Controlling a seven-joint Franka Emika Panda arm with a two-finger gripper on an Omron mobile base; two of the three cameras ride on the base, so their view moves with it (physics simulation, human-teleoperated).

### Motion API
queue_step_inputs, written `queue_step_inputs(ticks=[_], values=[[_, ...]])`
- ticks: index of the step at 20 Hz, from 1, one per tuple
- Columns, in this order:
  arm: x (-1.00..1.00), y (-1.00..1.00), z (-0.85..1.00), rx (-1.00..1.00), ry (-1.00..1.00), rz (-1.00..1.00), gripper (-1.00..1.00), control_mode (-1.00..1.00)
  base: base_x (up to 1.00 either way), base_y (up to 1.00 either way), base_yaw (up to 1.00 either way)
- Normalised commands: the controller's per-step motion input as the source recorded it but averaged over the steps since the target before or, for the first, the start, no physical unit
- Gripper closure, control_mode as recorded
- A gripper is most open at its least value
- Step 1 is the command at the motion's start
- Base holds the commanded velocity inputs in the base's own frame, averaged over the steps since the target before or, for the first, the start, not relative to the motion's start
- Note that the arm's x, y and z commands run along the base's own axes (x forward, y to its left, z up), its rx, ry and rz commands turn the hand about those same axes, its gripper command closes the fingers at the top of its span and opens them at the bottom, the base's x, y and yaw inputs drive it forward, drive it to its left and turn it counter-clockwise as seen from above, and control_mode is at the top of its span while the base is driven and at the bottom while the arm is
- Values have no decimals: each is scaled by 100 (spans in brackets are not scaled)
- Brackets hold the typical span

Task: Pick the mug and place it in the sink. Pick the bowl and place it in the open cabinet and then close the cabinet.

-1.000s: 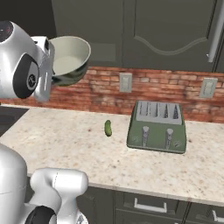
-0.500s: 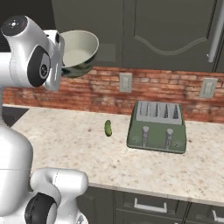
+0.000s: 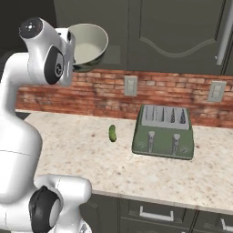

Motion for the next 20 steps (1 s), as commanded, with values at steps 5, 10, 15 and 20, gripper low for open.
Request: queue_step_inputs(ticks=[5,10,15,20], values=[[64,0,1,0,-7,-2,100,-100,0,0,0],[64,0,0,0,-1,-2,100,-100,0,0,0],[62,0,0,0,-1,-1,100,-100,0,0,0],[38,0,0,0,-3,0,100,-100,0,0,0]])
